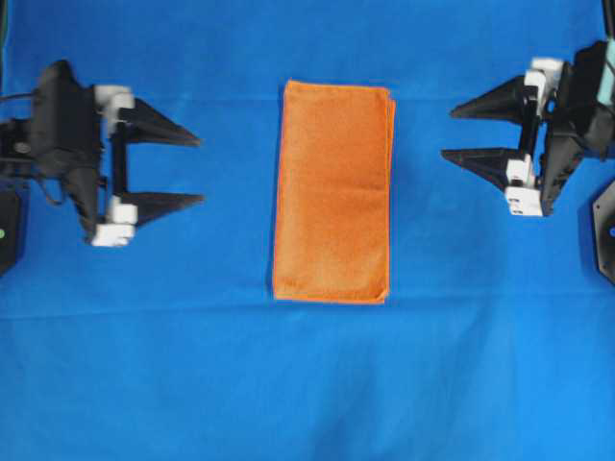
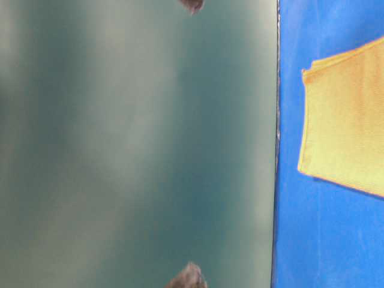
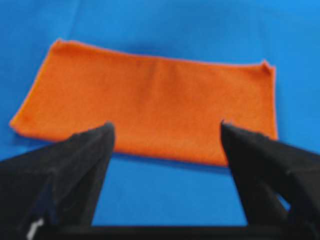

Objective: Fold the orange towel.
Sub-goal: 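Grasp the top corners of the folded strip with both grippers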

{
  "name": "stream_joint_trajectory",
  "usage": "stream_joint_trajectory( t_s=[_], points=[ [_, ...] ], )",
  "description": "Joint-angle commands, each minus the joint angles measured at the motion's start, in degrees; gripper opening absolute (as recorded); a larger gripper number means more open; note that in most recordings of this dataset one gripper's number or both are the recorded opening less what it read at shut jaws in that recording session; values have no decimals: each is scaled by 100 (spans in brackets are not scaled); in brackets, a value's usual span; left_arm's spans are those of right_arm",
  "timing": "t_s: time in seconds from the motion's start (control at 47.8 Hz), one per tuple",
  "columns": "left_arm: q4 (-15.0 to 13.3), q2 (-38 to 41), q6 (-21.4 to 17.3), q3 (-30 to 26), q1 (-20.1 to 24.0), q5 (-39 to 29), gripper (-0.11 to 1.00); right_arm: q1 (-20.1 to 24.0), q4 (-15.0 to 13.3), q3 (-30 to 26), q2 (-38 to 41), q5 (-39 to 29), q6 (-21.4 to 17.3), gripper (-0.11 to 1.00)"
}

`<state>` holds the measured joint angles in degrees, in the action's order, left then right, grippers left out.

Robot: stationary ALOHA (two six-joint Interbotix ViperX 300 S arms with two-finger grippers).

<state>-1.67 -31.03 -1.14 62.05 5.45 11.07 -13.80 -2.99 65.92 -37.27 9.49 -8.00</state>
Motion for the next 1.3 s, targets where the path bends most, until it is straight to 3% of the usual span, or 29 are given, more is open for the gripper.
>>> stream_joint_trajectory(
  t_s=[0.0,0.649,0.795,1.005,1.277],
  points=[
    [0,-185,9,132,26,246,79,88,18,88,-18,290,-53,65],
    [0,-35,70,53,70,554,79,-18,18,-132,202,466,-53,65],
    [0,606,62,-316,387,773,79,-448,18,-439,729,457,-62,65],
    [0,2074,-9,-1239,949,729,79,-1134,0,-1134,2136,334,-18,65],
    [-9,3560,0,-2092,1564,712,79,-1415,0,-1758,3551,299,9,65]
  ],
)
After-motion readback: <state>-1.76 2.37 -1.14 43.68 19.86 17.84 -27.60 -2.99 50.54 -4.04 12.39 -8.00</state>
